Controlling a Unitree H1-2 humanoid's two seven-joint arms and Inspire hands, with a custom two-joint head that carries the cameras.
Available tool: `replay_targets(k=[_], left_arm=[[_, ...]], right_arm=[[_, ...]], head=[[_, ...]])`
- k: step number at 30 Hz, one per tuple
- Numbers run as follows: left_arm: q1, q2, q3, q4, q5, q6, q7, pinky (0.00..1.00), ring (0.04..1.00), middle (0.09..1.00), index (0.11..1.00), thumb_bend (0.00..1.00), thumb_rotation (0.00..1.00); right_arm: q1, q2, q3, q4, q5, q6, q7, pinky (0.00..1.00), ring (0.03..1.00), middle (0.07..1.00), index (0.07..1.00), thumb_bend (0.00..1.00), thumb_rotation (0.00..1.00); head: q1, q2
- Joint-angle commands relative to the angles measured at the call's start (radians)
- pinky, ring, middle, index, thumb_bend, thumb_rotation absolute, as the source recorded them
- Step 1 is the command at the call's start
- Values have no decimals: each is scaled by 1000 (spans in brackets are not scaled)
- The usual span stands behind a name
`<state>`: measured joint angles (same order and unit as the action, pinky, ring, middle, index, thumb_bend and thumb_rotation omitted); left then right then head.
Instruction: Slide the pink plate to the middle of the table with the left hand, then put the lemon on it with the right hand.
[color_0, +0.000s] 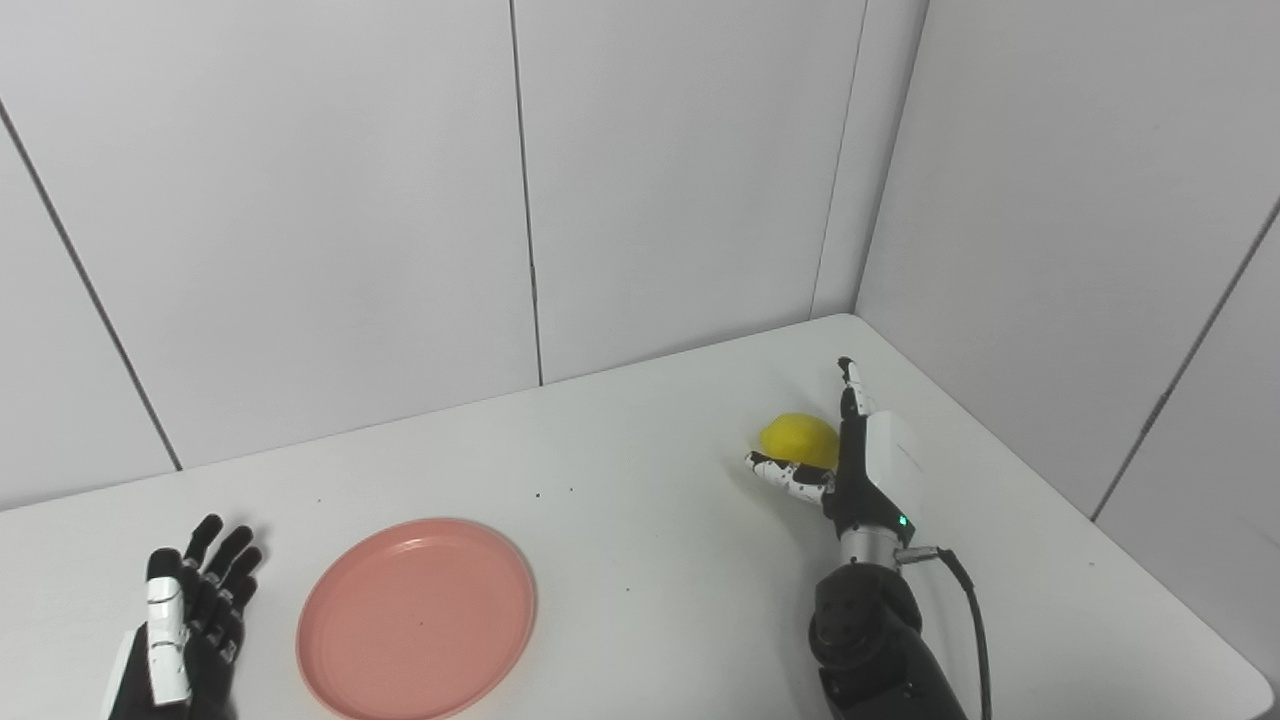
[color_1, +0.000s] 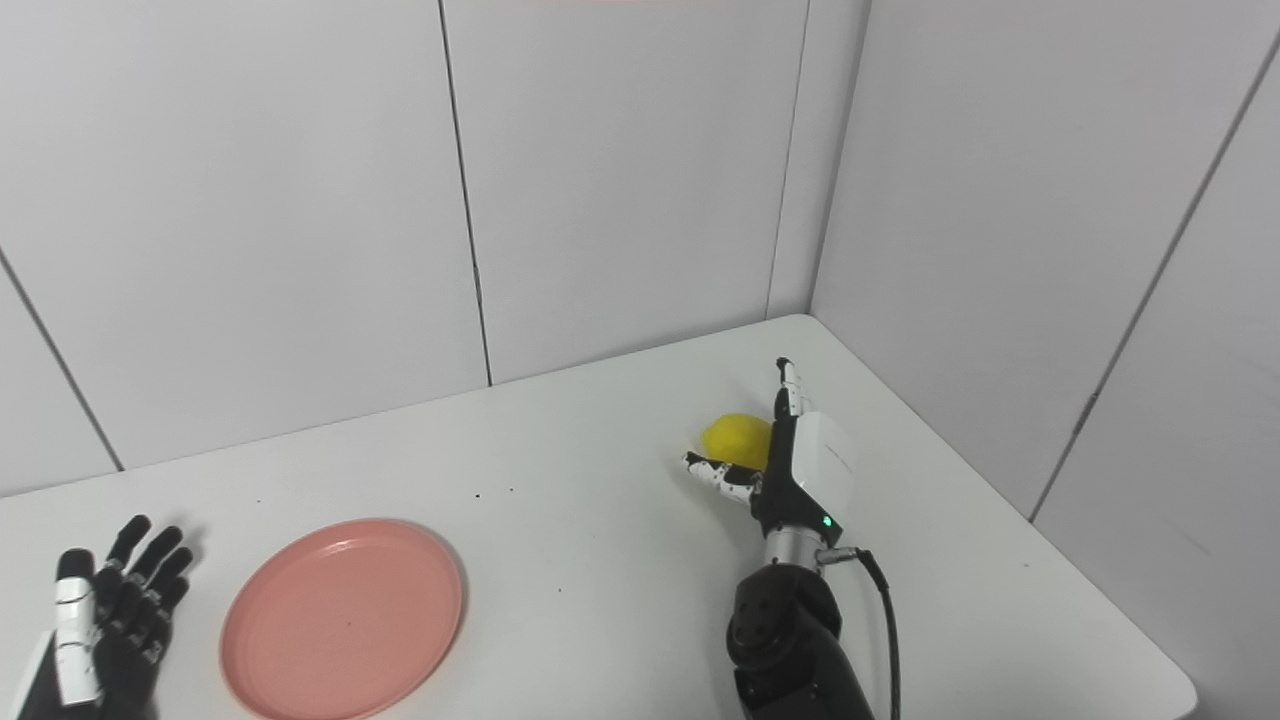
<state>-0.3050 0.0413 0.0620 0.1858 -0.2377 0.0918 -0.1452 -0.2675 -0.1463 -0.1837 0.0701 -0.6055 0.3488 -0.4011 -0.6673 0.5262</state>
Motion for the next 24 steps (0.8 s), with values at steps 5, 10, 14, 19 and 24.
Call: replay_targets(k=[5,10,14,19,24], left_arm=[[-7,-5,-6,-30,8,14,6,989,934,919,931,621,1000],[-5,-5,-10,-37,14,15,9,973,929,914,922,614,1000],[-3,-5,-11,-47,17,23,11,974,931,916,924,604,1000],[0,-9,-11,-54,15,28,5,987,940,924,932,610,1000],[0,-10,-9,-49,21,18,5,982,938,923,930,598,1000]], right_arm=[[-42,-35,11,24,12,-5,-19,748,860,889,893,826,143],[-37,-43,20,46,19,-13,-28,743,843,861,861,789,84],[-25,-45,29,10,30,-10,-16,678,781,823,822,744,12],[-25,-53,37,-22,29,16,1,521,636,764,781,702,0],[-34,-56,37,-24,25,57,13,247,452,654,715,525,0]], head=[[5,0],[7,-3],[3,3],[12,0],[11,2]])
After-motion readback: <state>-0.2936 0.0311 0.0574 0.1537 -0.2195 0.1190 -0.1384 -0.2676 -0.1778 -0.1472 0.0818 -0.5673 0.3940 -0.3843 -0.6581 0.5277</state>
